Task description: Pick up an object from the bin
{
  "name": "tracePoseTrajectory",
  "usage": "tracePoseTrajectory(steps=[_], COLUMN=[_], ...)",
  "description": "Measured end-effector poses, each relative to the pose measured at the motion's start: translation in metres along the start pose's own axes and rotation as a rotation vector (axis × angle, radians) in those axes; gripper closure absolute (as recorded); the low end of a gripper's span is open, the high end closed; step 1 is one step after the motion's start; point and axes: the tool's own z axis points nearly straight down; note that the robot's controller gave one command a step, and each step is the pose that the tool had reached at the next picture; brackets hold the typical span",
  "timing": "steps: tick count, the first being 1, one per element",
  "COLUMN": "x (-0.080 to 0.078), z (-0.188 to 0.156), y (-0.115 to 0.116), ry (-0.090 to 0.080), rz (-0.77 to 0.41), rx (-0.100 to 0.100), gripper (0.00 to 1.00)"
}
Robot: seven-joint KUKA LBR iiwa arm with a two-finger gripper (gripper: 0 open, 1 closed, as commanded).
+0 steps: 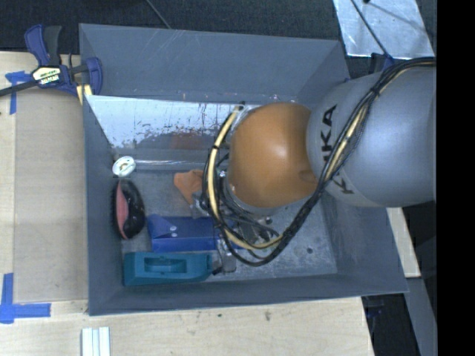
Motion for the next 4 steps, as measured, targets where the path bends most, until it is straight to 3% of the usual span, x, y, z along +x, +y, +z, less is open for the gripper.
tracePoseTrajectory(steps=[1, 2, 3, 4], x=[-0.019, -0.021, -0.028, -0.028], z=[0.018, 0.06, 0.079, 0.079], y=[0.005, -0.014, -0.024, -0.024], ry=[-0.007, -0.001, -0.021, -0.021], rz=[-0.248, -0.191, -0.287, -0.286], rx=[0.0, 0.003, -0.004, -0.004], gripper=[0.0, 0.0, 1.0, 1.0])
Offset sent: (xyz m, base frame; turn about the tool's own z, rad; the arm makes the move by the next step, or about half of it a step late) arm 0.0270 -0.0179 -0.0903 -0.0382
